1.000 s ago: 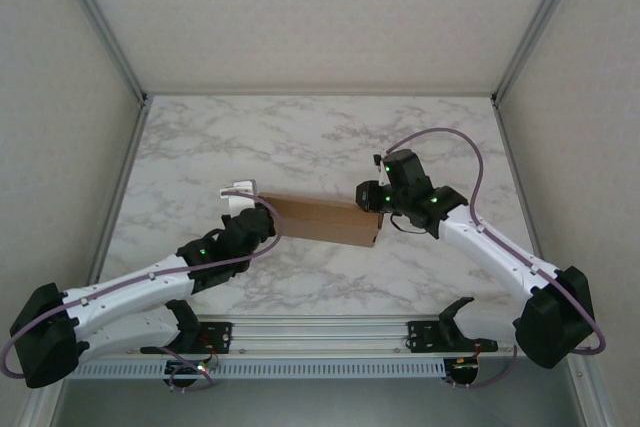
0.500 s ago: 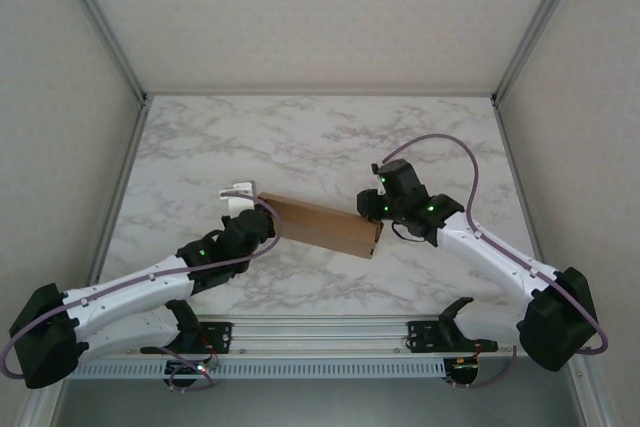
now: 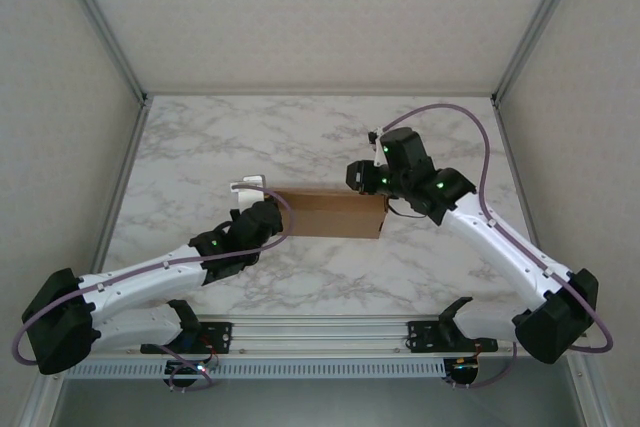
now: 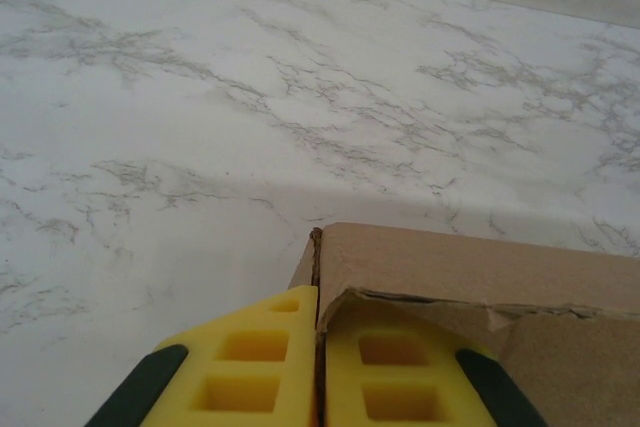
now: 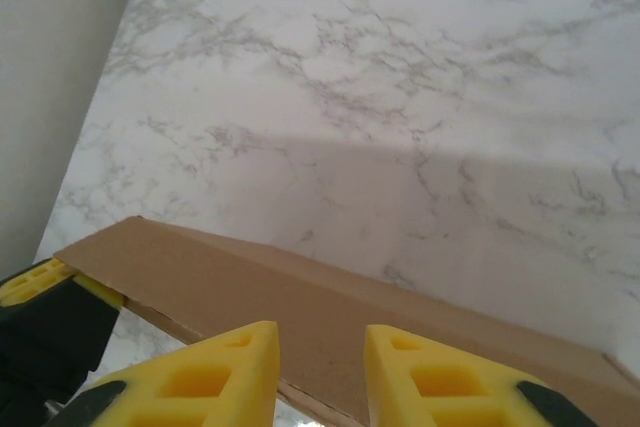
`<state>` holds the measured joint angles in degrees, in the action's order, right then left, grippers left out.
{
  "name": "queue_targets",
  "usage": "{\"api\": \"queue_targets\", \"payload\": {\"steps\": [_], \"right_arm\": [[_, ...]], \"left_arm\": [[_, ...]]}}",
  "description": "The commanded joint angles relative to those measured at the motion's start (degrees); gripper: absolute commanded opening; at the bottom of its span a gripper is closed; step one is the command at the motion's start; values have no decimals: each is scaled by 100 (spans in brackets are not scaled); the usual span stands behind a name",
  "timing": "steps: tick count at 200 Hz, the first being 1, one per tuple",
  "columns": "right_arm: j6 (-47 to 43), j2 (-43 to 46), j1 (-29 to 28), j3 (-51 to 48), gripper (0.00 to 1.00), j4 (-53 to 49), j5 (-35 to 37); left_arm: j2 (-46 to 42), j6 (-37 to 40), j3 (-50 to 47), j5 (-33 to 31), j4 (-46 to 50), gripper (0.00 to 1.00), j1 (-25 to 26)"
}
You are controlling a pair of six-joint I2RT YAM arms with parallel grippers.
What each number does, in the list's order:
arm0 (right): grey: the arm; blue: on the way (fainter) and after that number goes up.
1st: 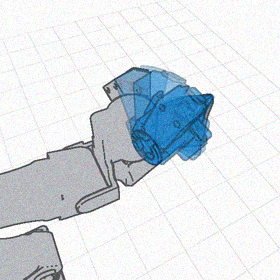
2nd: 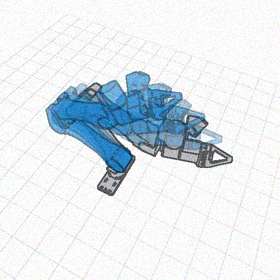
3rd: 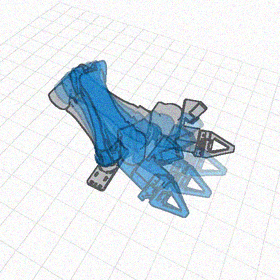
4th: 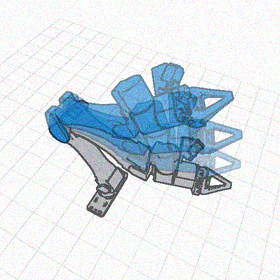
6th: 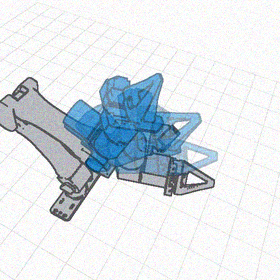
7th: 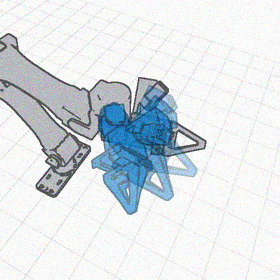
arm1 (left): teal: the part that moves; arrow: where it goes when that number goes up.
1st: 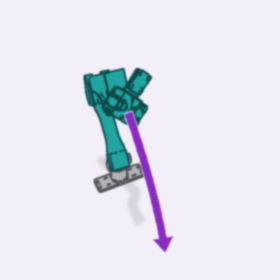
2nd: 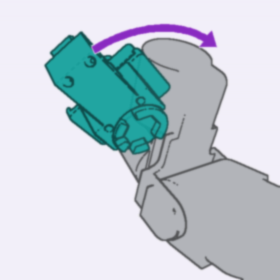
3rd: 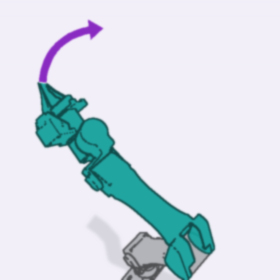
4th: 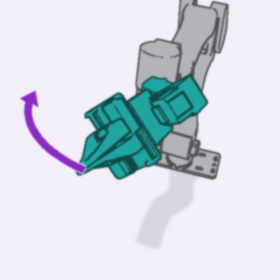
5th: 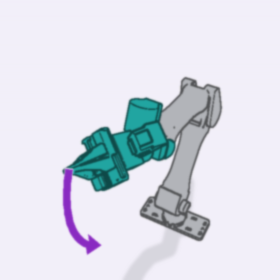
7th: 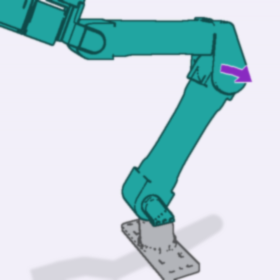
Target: Fold the paper box
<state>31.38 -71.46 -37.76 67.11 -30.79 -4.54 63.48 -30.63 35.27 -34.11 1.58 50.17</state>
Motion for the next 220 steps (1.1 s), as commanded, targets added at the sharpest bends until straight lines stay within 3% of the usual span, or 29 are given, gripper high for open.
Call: {"api": "queue_targets", "payload": {"steps": [1, 87, 134, 176, 194, 220], "right_arm": [[342, -91, -61, -139, 27, -45, 36], [431, -117, -452, -1094, 24, 373, 480], [339, -117, -452, -1144, 24, 389, 649], [367, -165, -452, -1077, 23, 378, 673], [386, -171, -452, -1086, 24, 363, 704], [380, -173, -452, -1086, 24, 334, 722]], "left_arm": [[118, -22, -169, 351, 721, 9, 25], [111, -39, -9, 362, 761, 10, 28], [-619, 110, -114, 492, 606, 32, 22], [-1331, 421, -284, 1120, 621, 50, 25], [-1624, 667, -336, 1609, 705, 49, 18], [-2283, 866, -353, 2046, 803, 36, 10]]}}
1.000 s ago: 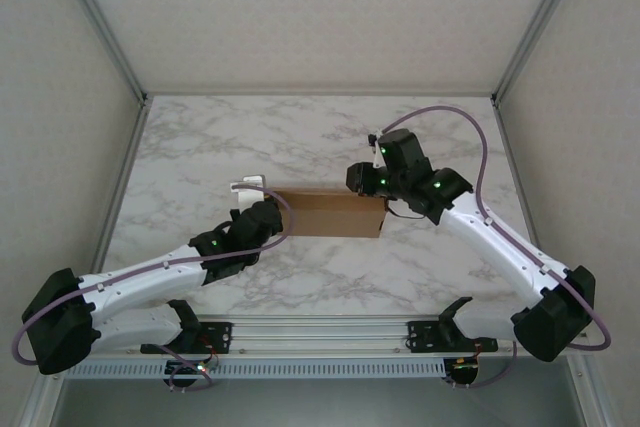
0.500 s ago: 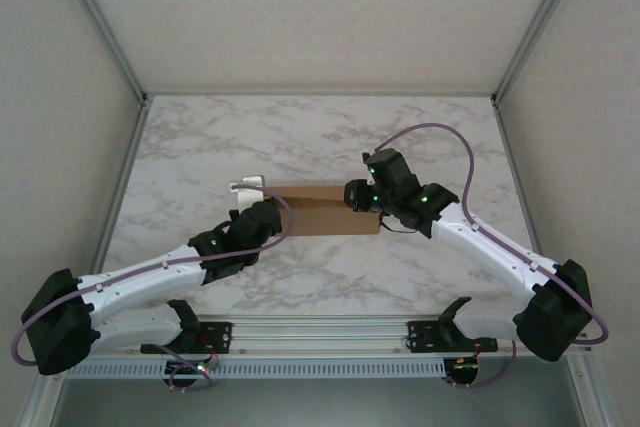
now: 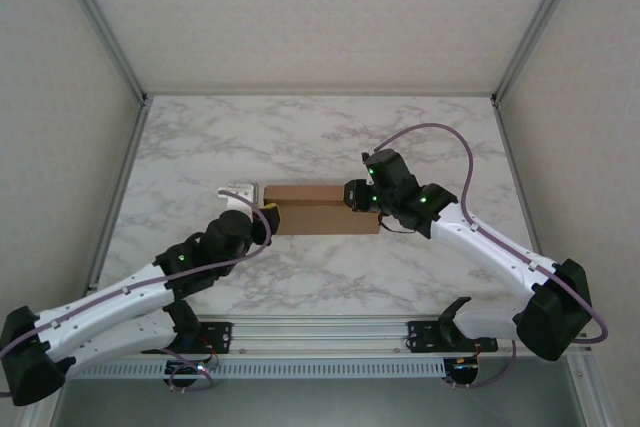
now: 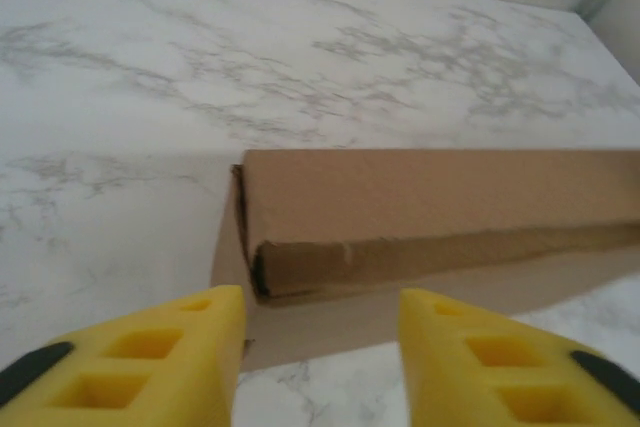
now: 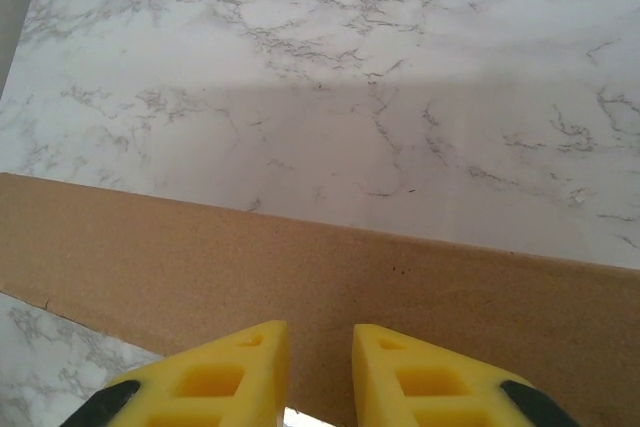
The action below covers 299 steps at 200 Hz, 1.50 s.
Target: Fold the paper box
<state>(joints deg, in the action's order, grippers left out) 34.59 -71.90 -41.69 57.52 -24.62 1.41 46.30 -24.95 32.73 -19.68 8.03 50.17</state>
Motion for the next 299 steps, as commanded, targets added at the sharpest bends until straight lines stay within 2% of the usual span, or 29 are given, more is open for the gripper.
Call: {"api": "queue_targets", "payload": {"steps": [1, 29, 50, 62, 87, 112, 170, 239, 276, 299], "right_arm": [[67, -130, -58, -127, 24, -281, 125], [76, -123, -58, -168, 24, -281, 105], [85, -123, -58, -212, 24, -271, 82], [92, -101, -58, -231, 24, -276, 74], [106, -61, -61, -250, 24, -287, 65], [97, -29, -67, -267, 25, -307, 70], [107, -47, -67, -284, 25, -316, 96], [113, -13, -66, -247, 25, -350, 53], [-162, 256, -58, 199, 36, -686, 231], [-358, 484, 102, 471, 38, -951, 359]], "left_arm": [[-603, 298, -109, 614, 148, 36, 6], [-1063, 153, -59, 1001, -245, 36, -90], [-683, -154, 335, 723, 55, 51, -342], [-414, -315, 516, 693, 228, 56, -621], [-10, -590, 536, 1329, 67, 59, -1372], [260, -726, 322, 2027, -461, 61, -1713], [418, -1188, -513, 2739, -1218, 58, -2001], [441, -1807, -1313, 2611, -1374, 43, -2165], [463, -1669, -1093, 2422, -1028, 40, -2161], [509, -1553, -940, 2381, -896, 40, -2163]]}}
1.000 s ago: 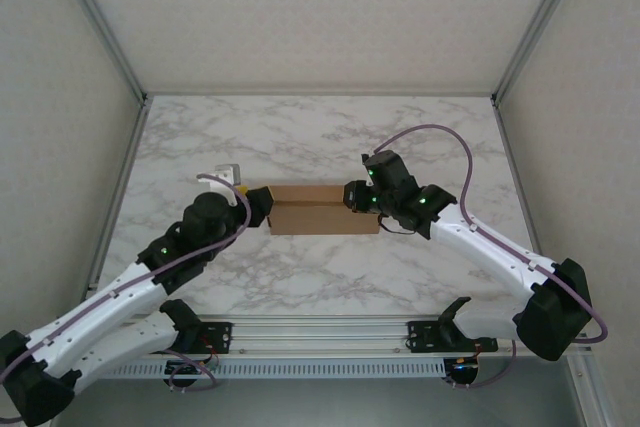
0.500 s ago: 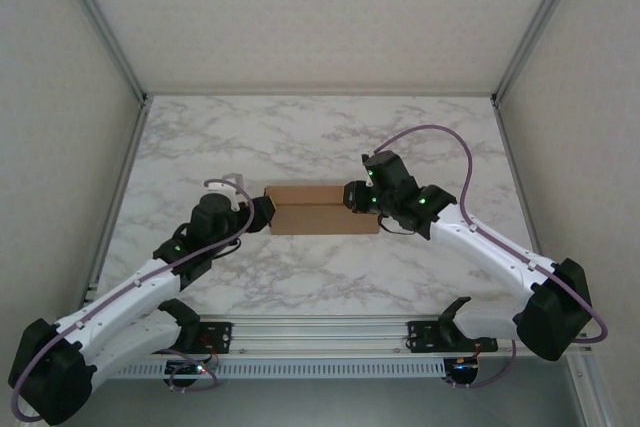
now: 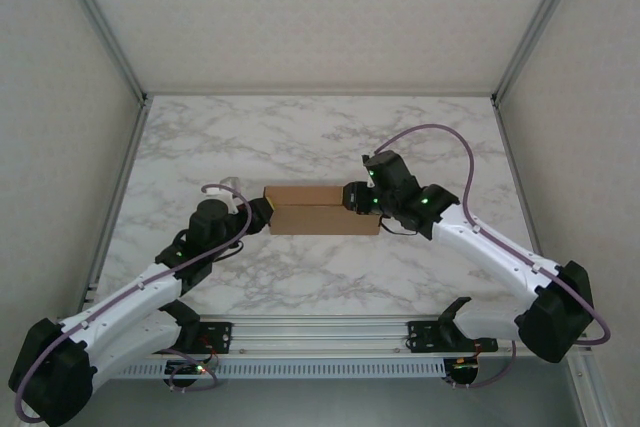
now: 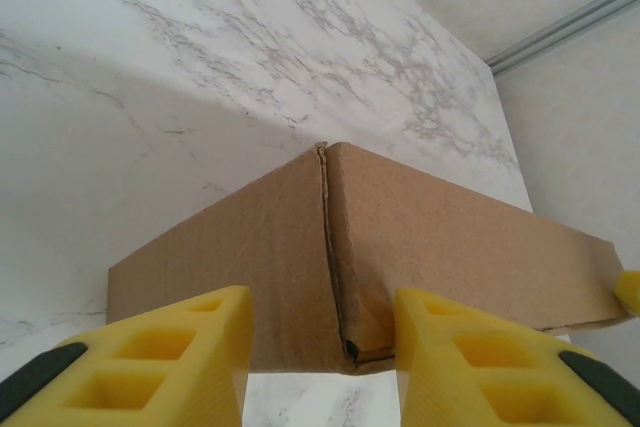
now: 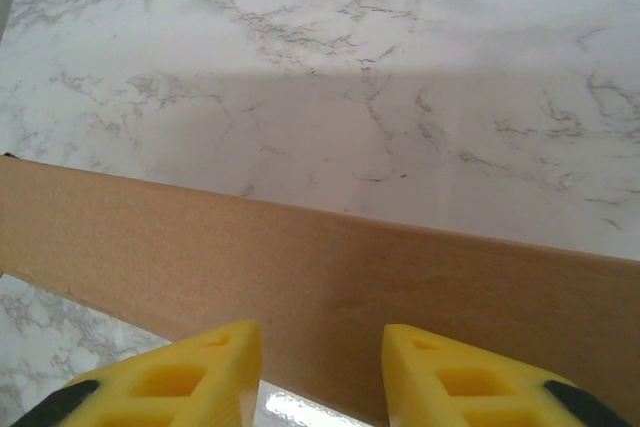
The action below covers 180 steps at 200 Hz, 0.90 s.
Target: Fold the paper box
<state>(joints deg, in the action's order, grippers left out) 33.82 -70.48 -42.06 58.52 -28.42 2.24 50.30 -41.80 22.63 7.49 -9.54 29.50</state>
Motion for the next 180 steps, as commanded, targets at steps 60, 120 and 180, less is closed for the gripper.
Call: {"api": "queue_targets", "payload": {"steps": [60, 120, 180], "right_arm": [[-467, 509, 1167, 212, 38, -963, -89], [-186, 819, 1191, -451, 45, -868, -441], [-130, 1191, 1188, -929, 42, -831, -642]], "left_arm": [[78, 177, 146, -379, 987, 40, -93], [123, 269, 290, -440, 1147, 40, -93], [118, 238, 303, -441, 1165, 39, -93]]}}
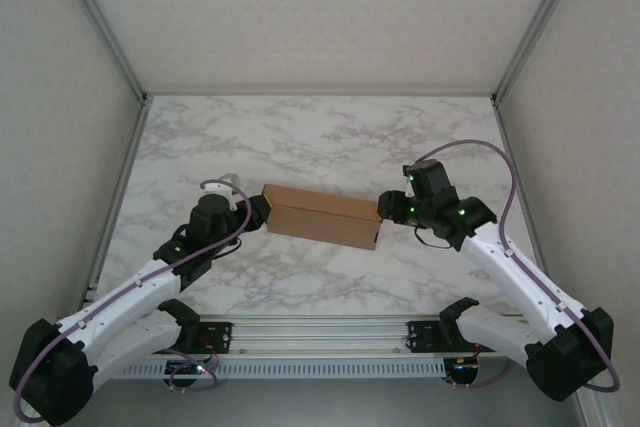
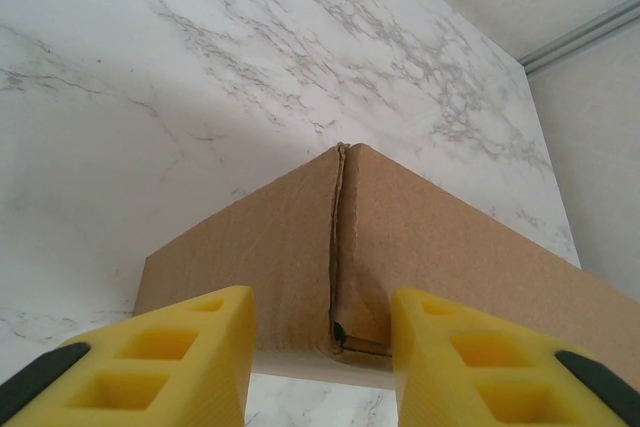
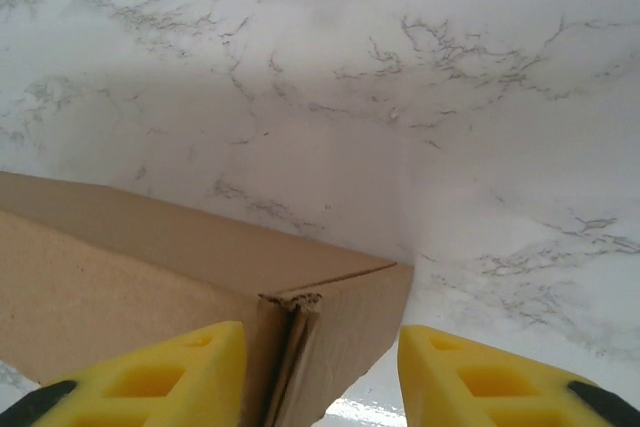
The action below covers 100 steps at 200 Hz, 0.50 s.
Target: Fold the paper box
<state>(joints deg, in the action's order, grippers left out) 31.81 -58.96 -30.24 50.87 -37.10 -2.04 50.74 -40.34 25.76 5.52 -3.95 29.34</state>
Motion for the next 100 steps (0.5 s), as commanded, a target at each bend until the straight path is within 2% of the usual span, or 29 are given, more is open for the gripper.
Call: {"api": "queue_targets", "payload": {"steps": [1, 53, 100], "right_arm": [[66, 41, 7, -165, 42, 36, -216], [32, -98, -15, -672, 35, 74, -288], [-87, -206, -219, -805, 29, -246, 194]], "left_arm": [[75, 90, -9, -244, 610, 39, -78], [56, 70, -80, -249, 646, 39, -76], [89, 44, -79, -296, 675, 39, -69]]}}
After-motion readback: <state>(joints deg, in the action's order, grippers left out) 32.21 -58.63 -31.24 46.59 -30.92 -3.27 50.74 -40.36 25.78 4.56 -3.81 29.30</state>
